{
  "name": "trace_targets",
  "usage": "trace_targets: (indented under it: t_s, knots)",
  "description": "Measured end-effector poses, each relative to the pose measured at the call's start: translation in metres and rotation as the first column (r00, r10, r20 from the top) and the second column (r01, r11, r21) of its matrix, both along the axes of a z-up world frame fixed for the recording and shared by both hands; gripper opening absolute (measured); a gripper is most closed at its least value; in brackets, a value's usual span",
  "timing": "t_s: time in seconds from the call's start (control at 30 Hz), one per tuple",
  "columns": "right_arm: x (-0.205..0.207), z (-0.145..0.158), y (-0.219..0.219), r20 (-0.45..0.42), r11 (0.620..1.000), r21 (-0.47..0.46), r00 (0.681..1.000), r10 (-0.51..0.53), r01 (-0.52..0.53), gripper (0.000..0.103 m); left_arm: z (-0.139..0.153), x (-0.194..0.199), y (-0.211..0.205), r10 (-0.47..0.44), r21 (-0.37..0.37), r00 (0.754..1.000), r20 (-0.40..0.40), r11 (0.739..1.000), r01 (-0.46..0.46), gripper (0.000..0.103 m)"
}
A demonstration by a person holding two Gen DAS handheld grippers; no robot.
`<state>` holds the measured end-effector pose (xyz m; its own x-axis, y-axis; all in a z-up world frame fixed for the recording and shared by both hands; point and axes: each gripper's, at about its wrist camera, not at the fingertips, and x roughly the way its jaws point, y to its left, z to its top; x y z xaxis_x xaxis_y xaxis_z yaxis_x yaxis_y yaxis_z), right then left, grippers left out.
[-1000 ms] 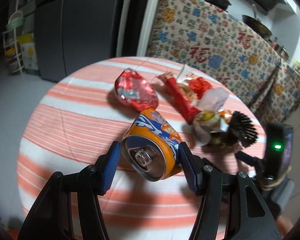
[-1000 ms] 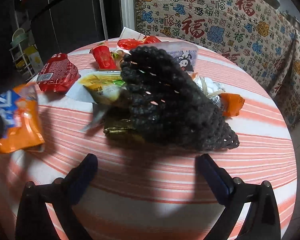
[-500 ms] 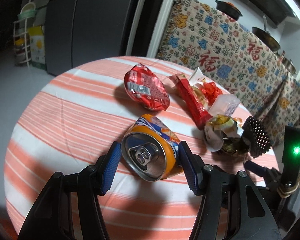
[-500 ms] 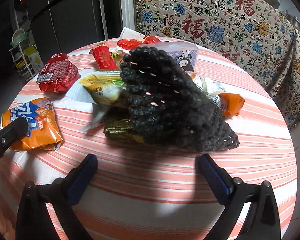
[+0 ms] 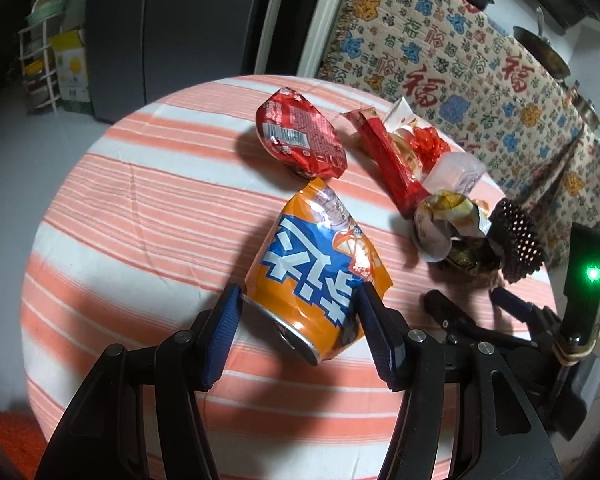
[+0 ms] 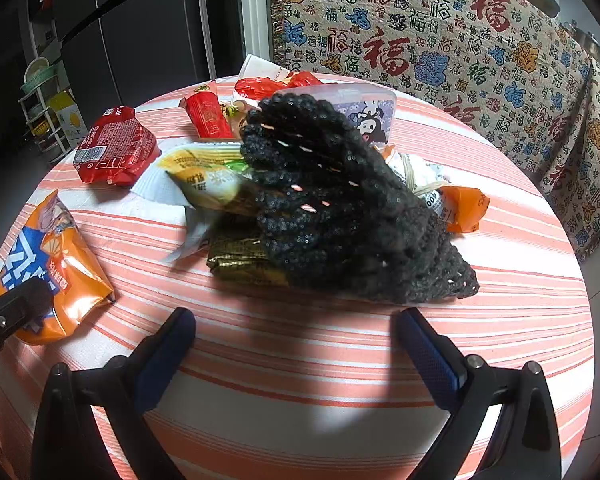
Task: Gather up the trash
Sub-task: 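Hold the can in the left tool while the right tool reaches the black mesh bag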
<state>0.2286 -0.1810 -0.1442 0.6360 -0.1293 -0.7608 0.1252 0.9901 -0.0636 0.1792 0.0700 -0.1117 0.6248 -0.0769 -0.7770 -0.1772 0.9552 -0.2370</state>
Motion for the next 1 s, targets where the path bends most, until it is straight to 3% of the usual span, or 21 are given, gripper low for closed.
trace_targets:
  t_s: [1.0]
  knots:
    - [0.000,0.000,0.000,0.001,1.000,0.000,1.000,-0.001,0.001,0.103,-0.006,-0.009,0.009,-0.035,-0.052,0.998,0.052,0.998,0.038,0.059]
